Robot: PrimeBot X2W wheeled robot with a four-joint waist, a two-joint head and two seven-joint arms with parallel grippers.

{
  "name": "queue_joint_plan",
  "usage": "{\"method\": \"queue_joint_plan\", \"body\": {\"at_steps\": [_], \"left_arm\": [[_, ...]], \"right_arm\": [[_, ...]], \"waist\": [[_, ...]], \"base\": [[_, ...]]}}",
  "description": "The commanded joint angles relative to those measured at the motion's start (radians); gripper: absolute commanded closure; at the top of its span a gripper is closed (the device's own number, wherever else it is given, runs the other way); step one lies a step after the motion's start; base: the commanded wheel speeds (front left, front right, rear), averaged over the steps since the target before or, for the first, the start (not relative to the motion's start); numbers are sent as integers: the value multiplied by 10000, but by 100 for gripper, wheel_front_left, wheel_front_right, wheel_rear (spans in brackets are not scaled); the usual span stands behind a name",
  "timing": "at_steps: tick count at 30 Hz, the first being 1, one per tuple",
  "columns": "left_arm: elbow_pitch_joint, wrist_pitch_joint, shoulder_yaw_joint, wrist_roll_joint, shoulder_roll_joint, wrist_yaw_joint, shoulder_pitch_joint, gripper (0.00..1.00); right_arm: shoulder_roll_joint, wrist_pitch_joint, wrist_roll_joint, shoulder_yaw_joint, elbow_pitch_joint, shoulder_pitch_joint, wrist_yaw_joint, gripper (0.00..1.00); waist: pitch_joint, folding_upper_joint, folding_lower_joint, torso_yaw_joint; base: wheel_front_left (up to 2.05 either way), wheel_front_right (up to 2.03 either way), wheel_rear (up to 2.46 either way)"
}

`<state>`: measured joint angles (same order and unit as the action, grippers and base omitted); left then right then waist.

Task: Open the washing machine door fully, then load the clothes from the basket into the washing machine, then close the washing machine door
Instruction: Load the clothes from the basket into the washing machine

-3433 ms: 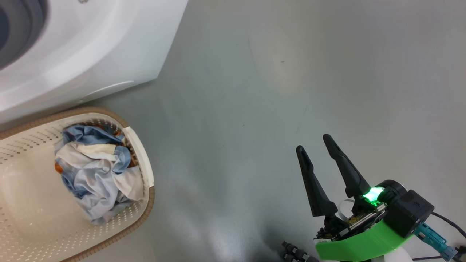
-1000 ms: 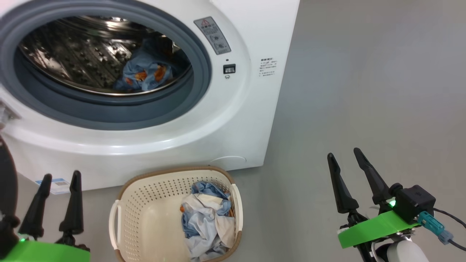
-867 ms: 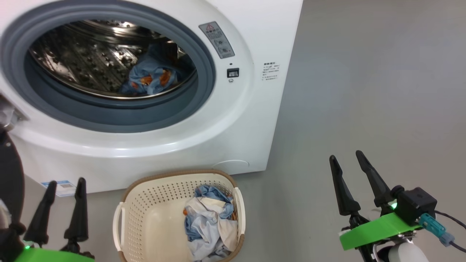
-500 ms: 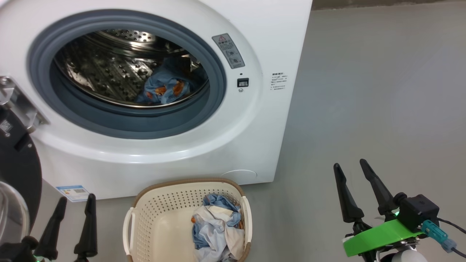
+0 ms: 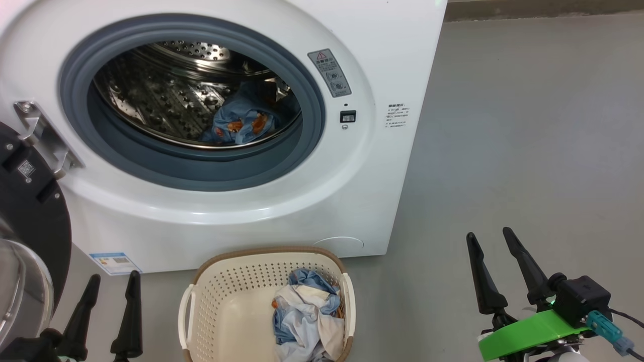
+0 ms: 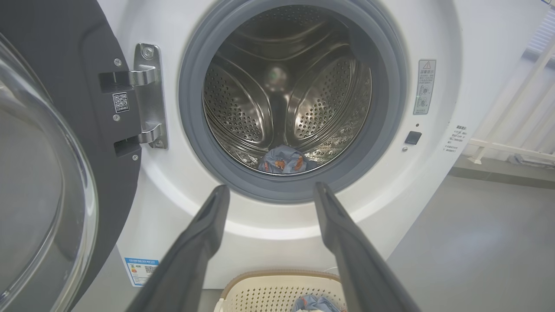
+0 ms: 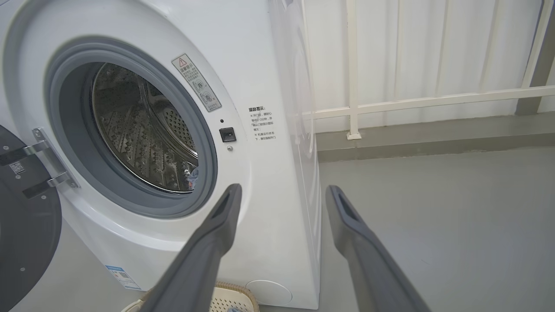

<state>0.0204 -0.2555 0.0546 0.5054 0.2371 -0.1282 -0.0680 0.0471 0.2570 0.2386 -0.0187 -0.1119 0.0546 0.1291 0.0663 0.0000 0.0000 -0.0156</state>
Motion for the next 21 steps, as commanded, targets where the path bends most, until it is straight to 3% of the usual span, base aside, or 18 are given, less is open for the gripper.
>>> {"method": "queue_joint_plan", "body": {"at_steps": [1, 21], "left_arm": [[-285, -63, -370, -133, 140, -25, 123, 0], [-278, -63, -271, -183, 182, -25, 188, 0]], "right_arm": [[31, 48, -166, -256, 240, 75, 16, 0], [31, 48, -284, -387, 135, 160, 16, 0]], "waist": [[17, 0, 0, 3], [132, 0, 0, -62]], "base": [[0, 0, 0], [0, 0, 0]]}}
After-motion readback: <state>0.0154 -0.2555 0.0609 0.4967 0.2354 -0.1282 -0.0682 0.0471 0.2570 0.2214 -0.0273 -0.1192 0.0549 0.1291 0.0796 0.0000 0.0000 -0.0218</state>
